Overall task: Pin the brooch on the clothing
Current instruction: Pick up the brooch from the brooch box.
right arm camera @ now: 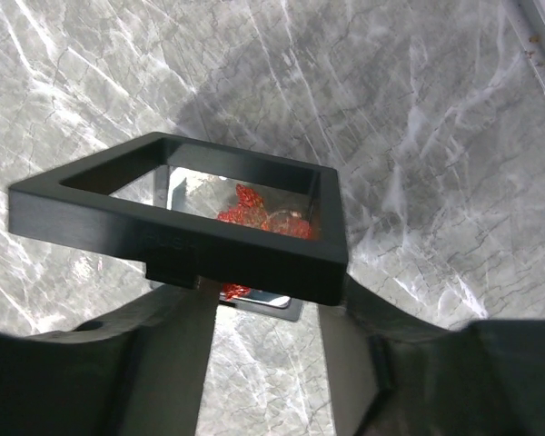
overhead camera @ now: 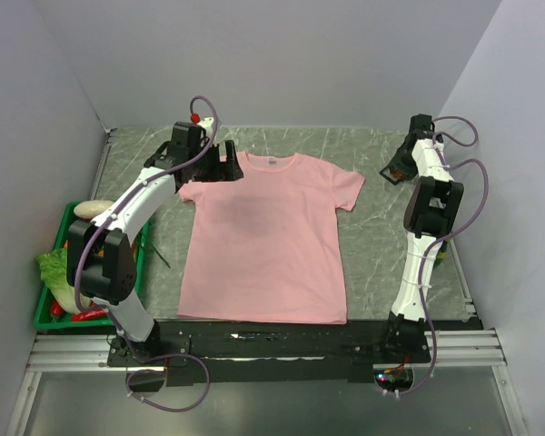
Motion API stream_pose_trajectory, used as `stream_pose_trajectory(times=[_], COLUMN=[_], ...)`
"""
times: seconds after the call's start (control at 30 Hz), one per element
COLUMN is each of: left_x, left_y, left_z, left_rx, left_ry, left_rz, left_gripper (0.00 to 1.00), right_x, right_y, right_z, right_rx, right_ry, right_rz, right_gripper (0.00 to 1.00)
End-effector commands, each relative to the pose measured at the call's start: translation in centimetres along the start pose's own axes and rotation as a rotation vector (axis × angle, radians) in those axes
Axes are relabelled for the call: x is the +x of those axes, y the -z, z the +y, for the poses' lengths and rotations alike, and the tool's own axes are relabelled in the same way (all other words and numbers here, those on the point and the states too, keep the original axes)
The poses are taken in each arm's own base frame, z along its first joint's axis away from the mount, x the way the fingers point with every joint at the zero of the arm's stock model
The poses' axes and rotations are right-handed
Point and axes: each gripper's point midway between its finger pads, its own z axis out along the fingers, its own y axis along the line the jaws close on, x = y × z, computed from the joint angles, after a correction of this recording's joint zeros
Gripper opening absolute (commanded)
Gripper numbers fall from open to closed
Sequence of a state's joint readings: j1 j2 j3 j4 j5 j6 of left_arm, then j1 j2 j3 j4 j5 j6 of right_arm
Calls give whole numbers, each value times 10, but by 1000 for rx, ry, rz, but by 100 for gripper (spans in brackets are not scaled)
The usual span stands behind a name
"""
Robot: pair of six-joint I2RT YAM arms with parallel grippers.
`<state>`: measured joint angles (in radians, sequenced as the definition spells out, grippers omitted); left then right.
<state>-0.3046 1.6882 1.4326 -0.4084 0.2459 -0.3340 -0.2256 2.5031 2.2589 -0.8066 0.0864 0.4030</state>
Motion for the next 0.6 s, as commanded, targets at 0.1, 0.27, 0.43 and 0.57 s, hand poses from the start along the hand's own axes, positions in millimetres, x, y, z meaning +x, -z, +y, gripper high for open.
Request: stream_pose_trajectory(times=[0.1,0.27,0.43,0.57], left_x=[-24,-25,-25,-25], left_y=[16,17,17,18], left_z=[-11,-11,-11,-12], left_rx=[20,18,18,21], left_ry=[-38,-38,-38,-37], left_rz=[-74,-78,-77,-79], left_gripper=[96,96,96,96], right_x=[-21,-25,-22,-25], right_y=[6,10,22,37], right_z=[3,6,6,5], right_rx=[-17,-42,-71,-79], right_ry=[-23,-16,20,39], right_rz=[-60,-75,-94,-120], right_gripper=[47,41,34,34])
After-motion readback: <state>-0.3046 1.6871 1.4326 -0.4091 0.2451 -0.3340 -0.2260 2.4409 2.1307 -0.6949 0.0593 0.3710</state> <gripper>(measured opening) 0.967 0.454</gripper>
